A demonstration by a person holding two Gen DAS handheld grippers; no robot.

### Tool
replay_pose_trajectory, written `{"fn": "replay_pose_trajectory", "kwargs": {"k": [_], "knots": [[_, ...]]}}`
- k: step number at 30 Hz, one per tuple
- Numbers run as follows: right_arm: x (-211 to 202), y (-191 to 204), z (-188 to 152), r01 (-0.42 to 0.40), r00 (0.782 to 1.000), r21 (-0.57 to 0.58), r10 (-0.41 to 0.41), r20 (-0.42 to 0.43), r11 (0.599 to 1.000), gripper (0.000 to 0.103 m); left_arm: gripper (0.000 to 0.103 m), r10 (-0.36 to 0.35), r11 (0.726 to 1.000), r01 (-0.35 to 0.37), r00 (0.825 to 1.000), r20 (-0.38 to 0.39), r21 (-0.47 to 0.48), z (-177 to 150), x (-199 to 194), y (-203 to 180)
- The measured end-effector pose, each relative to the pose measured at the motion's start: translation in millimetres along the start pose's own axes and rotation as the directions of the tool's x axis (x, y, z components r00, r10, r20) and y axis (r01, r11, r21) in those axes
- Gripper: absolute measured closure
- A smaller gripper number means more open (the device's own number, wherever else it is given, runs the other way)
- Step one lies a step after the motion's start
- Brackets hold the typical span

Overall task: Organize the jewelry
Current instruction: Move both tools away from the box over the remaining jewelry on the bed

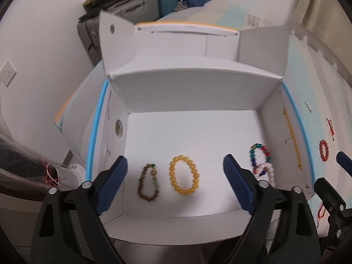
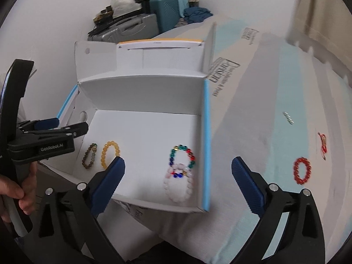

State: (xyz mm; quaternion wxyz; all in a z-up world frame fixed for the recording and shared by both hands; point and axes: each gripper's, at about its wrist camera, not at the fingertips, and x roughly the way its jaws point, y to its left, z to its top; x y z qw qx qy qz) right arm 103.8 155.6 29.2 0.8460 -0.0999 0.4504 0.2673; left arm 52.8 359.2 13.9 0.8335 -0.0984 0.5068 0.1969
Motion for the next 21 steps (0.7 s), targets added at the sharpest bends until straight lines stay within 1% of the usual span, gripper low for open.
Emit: {"fn": "replay_pose_trajectory", "kwargs": {"k": [3, 9, 16, 21], "knots": [[-12.0, -16.5, -5.8, 0.021, 1.0, 0.026, -0.021, 0.016, 0.999, 0.009, 0.006, -0.011, 1.0, 0.01, 1.0, 0.023, 0.011, 1.9, -7.6, -11.7], [-33.9, -53.7, -18.4, 0.065, 0.997, 0.089, -0.068, 0.036, 0.994, 0.009, 0.006, -0.044, 0.998, 0.041, 0.998, 0.047, 0.056, 4.6, -22.7, -49.3], [-61.1, -108.4, -40.3, 0.12, 0.99, 0.188, -0.131, 0.048, 0.975, 0.009, 0.006, -0.117, 0.985, 0.107, 0.991, 0.065, 0.137, 10.1, -36.3, -113.1], [-74.3, -148.0, -59.7, 0.152, 0.985, 0.247, -0.167, 0.038, 0.957, 0.009, 0.006, -0.16, 0.97, 0.144, 0.985, 0.071, 0.194, 10.6, -41.1, -162.7]]}}
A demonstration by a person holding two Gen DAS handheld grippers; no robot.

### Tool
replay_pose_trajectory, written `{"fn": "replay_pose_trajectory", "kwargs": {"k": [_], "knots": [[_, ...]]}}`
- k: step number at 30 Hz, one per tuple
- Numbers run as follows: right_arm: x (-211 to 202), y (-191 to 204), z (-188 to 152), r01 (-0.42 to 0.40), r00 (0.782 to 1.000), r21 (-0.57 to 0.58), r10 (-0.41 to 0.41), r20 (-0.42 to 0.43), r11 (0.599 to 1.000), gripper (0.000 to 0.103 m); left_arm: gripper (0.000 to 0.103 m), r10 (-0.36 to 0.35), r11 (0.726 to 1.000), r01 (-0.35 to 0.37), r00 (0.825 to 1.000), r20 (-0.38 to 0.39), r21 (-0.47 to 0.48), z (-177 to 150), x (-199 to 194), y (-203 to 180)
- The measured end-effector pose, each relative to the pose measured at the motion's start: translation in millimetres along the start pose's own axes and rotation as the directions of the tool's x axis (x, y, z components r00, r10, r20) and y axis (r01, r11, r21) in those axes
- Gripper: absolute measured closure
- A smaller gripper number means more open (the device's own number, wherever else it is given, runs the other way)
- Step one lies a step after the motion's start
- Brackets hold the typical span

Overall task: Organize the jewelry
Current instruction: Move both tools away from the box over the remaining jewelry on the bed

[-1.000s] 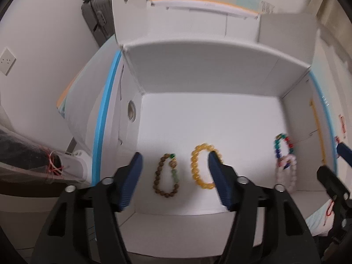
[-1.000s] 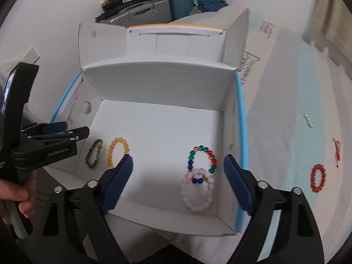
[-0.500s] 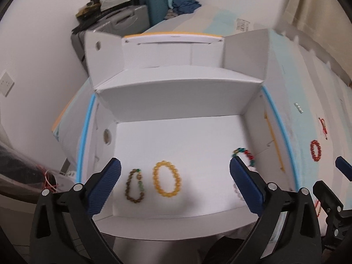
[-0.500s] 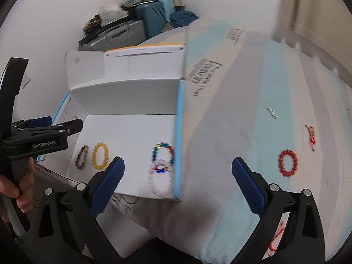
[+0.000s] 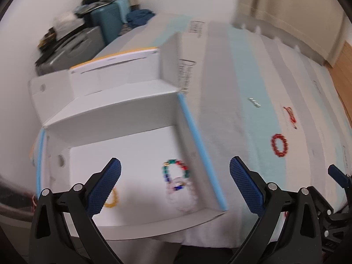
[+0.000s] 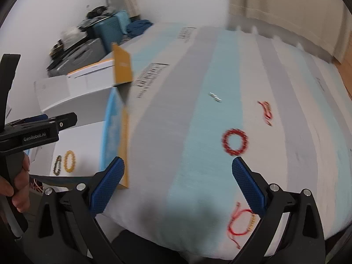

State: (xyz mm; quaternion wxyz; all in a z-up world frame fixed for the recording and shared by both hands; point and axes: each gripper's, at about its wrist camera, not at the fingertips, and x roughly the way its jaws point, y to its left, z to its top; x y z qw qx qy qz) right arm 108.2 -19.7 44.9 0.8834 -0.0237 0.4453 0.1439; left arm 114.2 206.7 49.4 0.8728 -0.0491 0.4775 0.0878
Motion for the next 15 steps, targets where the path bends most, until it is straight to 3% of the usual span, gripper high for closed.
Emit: {"fn": "replay_pose_trajectory", "kwargs": {"k": [15], "knots": [[17.0, -126.3, -46.0, 0.106, 0.992, 0.156, -0.094, -0.083, 0.982, 0.009, 0.006, -0.066, 0.995, 0.067, 0.998, -0.019, 0.073, 15.8, 59.5, -125.3]]}}
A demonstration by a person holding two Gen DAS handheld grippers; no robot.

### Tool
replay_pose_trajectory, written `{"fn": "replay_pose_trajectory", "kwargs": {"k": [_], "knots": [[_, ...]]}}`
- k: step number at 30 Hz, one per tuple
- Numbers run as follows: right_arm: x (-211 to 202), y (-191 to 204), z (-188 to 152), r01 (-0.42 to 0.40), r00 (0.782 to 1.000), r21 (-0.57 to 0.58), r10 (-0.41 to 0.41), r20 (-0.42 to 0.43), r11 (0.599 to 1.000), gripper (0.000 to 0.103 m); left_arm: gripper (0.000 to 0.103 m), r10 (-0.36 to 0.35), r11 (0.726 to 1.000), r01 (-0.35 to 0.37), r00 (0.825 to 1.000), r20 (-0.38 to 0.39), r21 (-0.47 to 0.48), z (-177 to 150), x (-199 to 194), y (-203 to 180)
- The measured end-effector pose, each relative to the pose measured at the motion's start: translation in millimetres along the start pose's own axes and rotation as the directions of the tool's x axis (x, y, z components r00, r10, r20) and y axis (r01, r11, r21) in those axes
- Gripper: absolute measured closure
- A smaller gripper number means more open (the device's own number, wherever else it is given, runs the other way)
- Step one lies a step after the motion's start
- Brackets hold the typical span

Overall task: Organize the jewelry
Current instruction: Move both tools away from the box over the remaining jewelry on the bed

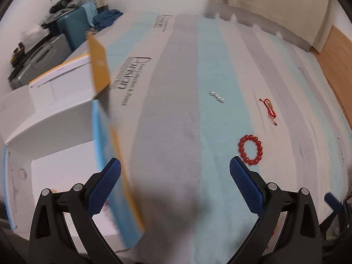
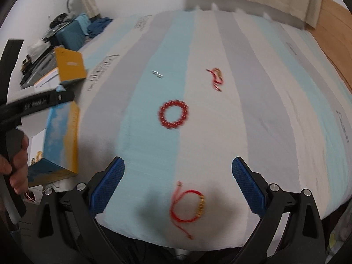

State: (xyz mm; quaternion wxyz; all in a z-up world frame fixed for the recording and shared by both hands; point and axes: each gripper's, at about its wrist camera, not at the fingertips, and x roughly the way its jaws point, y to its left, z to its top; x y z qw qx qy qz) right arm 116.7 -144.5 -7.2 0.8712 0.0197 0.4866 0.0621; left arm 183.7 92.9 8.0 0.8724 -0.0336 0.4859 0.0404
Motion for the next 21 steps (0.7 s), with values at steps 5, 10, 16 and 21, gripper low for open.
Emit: {"fn": "replay_pose_trajectory", "kwargs": {"k": [5, 10, 16, 21], "knots": [[19.7, -28.1, -9.7, 0.03, 0.999, 0.038, -0.028, -0.033, 0.999, 0.009, 0.006, -0.022, 1.0, 0.022, 1.0, -0.014, 0.017, 18.7, 33.7, -27.4], [37.3, -46.1, -23.2, 0.055, 0.997, 0.061, -0.052, -0.058, 0.997, 0.009, 0.006, -0.023, 1.0, 0.023, 0.999, -0.03, 0.011, 39.0, 75.2, -48.0], [54.1, -58.4, -43.9, 0.07, 0.994, 0.056, -0.065, -0.092, 0.996, 0.013, 0.006, -0.004, 0.999, 0.005, 1.0, -0.029, 0.054, 68.0, 123.4, -72.5], [63.0, -59.3, -57.4, 0.077, 0.991, 0.03, -0.073, -0.115, 0.997, 0.016, 0.007, 0.003, 0.997, 0.0, 0.999, -0.049, 0.074, 88.9, 162.0, -87.0]]}}
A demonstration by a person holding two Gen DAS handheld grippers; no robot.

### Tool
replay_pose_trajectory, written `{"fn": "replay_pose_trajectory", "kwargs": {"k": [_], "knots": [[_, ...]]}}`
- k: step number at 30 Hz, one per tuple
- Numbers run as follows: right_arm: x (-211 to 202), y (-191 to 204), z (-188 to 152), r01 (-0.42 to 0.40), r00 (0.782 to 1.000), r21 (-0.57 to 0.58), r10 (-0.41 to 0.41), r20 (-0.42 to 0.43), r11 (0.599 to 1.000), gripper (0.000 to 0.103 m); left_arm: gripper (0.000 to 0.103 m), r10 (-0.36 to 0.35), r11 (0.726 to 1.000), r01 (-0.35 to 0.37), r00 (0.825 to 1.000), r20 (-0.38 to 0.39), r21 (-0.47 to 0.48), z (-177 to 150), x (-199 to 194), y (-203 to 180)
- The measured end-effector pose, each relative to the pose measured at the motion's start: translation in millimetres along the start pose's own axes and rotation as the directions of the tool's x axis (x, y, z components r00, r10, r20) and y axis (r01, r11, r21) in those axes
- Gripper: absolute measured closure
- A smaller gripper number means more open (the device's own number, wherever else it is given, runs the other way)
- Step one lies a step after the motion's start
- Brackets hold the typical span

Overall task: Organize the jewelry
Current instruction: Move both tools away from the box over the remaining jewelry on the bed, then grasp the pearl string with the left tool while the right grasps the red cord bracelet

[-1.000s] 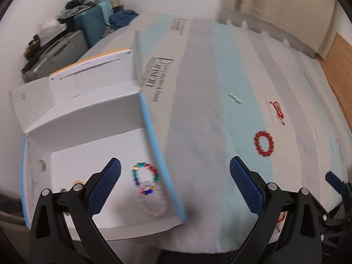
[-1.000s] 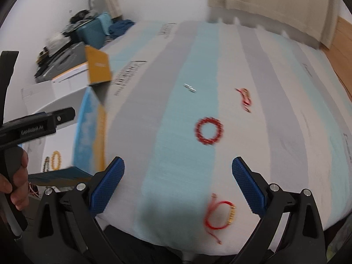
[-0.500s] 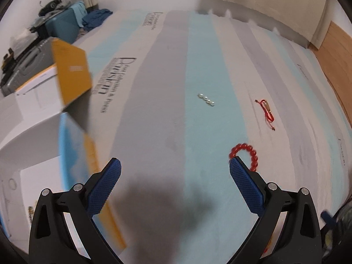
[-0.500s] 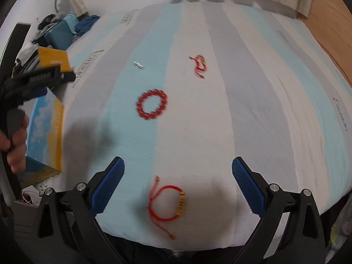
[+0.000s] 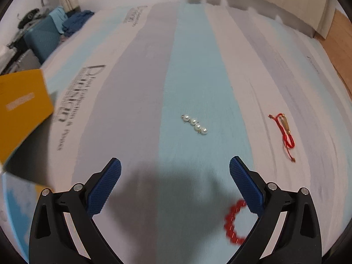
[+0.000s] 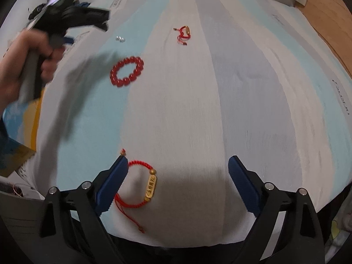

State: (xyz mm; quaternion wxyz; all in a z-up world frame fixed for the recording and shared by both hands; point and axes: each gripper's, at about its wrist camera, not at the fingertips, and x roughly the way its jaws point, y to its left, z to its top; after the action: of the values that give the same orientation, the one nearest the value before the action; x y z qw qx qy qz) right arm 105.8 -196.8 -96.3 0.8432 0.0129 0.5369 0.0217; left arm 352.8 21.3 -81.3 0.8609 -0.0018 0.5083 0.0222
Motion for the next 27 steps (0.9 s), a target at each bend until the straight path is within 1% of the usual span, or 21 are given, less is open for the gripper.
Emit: {"fn": "replay_pose_trajectory", "kwargs": {"k": [4, 7, 9, 11, 13, 14, 16, 17, 18, 19, 21, 23, 27], "knots": [[13.1, 1.9, -7.7, -0.011, 0.999, -0.014, 0.011, -0.041, 1.0, 0.021, 0.007, 0.019, 1.0, -0.019, 1.0, -0.01, 0.011, 13.6, 26.6, -9.1], [24.3, 1.1, -10.7, -0.022, 0.997, -0.011, 0.021, -0.07, 1.0, 0.026, 0.008, 0.053, 0.998, -0.053, 0.998, -0.026, 0.028, 19.2, 47.7, -13.1], [30.9, -0.6, -10.3, -0.028, 0.996, -0.004, 0.027, -0.085, 1.0, 0.028, 0.013, 0.063, 0.998, -0.062, 0.997, -0.034, 0.035, 21.6, 57.2, -14.1], [35.3, -2.6, -8.8, -0.034, 0.995, 0.007, 0.035, -0.094, 0.999, 0.031, 0.013, 0.074, 0.997, -0.073, 0.997, -0.031, 0.035, 23.4, 63.6, -14.0], [39.2, -3.6, -7.7, -0.041, 0.994, 0.012, 0.042, -0.103, 0.999, 0.035, 0.016, 0.089, 0.995, -0.088, 0.995, -0.033, 0.036, 25.9, 72.7, -12.8], [42.4, -3.8, -7.2, -0.046, 0.993, 0.016, 0.048, -0.112, 0.999, 0.037, 0.023, 0.093, 0.995, -0.092, 0.995, -0.041, 0.041, 26.7, 78.2, -12.1], [44.6, -3.2, -7.0, -0.052, 0.992, 0.014, 0.054, -0.116, 0.999, 0.04, 0.028, 0.09, 0.995, -0.088, 0.994, -0.064, 0.039, 27.5, 87.4, -10.5], [45.0, -2.6, -7.1, -0.054, 0.992, 0.013, 0.055, -0.115, 0.998, 0.042, 0.034, 0.081, 0.996, -0.078, 0.994, -0.074, 0.035, 27.7, 90.9, -9.6], [45.5, -2.3, -7.3, -0.057, 0.992, 0.013, 0.058, -0.114, 0.998, 0.043, 0.035, 0.074, 0.997, -0.071, 0.994, -0.078, 0.03, 27.5, 93.7, -8.8], [46.8, -1.9, -7.6, -0.06, 0.992, 0.011, 0.06, -0.114, 0.998, 0.047, 0.036, 0.075, 0.997, -0.073, 0.994, -0.074, 0.034, 27.3, 95.1, -9.3], [46.2, 0.8, -8.5, -0.058, 0.992, -0.002, 0.058, -0.114, 0.998, 0.049, 0.041, 0.075, 0.997, -0.072, 0.995, -0.069, 0.042, 26.7, 96.5, -11.2], [43.6, 1.2, -8.9, -0.07, 0.991, 0.001, 0.07, -0.117, 0.998, 0.05, 0.042, 0.068, 0.997, -0.065, 0.995, -0.066, 0.049, 28.0, 97.5, -11.6], [37.6, 3.9, -10.8, -0.091, 0.989, 0.002, 0.09, -0.121, 0.996, 0.05, 0.041, 0.063, 0.997, -0.06, 0.995, -0.071, 0.04, 32.1, 99.9, -9.6]]}}
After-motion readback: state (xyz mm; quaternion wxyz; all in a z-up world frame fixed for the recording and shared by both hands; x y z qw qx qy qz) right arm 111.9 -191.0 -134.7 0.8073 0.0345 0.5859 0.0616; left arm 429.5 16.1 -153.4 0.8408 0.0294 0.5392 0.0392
